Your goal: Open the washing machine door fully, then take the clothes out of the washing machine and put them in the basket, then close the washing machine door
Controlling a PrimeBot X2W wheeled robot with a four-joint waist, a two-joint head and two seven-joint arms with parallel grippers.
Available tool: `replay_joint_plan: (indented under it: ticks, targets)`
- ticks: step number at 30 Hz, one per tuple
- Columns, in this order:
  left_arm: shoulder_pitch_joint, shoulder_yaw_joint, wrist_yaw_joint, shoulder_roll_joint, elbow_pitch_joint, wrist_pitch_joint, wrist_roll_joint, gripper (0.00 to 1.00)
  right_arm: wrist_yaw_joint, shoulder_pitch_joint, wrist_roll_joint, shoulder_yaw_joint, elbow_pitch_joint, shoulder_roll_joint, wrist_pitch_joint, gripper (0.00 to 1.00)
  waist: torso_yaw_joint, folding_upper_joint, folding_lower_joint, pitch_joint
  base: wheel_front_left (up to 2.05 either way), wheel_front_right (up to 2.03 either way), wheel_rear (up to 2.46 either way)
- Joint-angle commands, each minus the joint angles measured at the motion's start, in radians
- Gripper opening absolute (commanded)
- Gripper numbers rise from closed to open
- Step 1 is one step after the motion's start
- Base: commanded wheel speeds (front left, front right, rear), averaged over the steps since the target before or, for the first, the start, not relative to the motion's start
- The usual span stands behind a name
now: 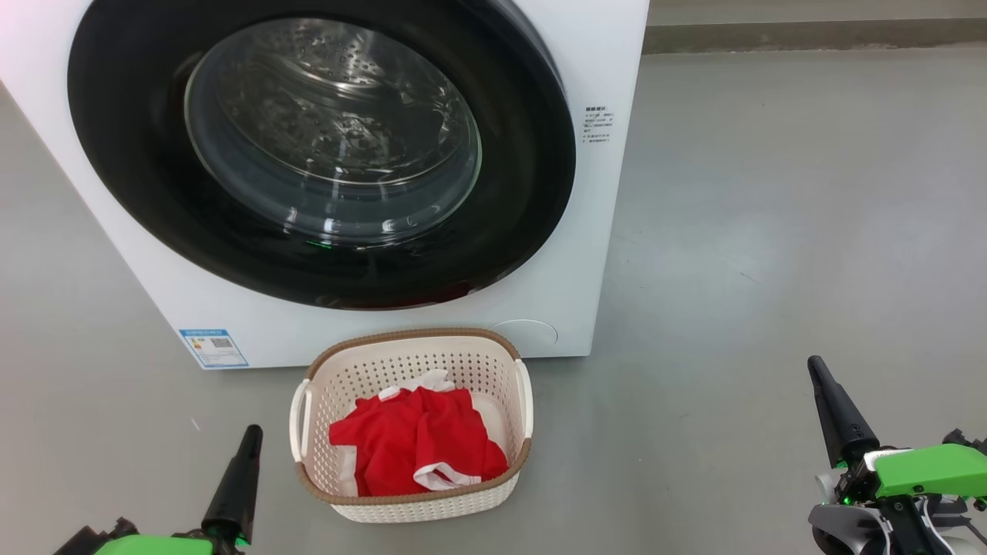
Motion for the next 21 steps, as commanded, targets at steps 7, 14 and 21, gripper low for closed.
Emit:
replay_joint_plan:
  ticks: [7, 14, 21]
  targets:
    - [-0.042, 0.039, -0.011, 0.019, -0.02, 0.005, -0.005, 0.0, 0.0, -0.042, 0.001, 0.012, -0.024, -0.012, 0.005, 0.0, 0.0, 0.0, 0.0, 0.0, 0.0, 0.0, 0.0]
    - [-0.042, 0.04, -0.011, 0.018, -0.02, 0.006, -0.004, 0.0, 0.0, -0.043, 0.0, 0.01, -0.024, -0.011, 0.006, 0.0, 0.0, 0.0, 0.0, 0.0, 0.0, 0.0, 0.0]
    - [-0.042, 0.041, -0.011, 0.017, -0.02, 0.007, -0.003, 0.0, 0.0, -0.043, -0.001, 0.009, -0.024, -0.01, 0.007, 0.0, 0.0, 0.0, 0.0, 0.0, 0.0, 0.0, 0.0]
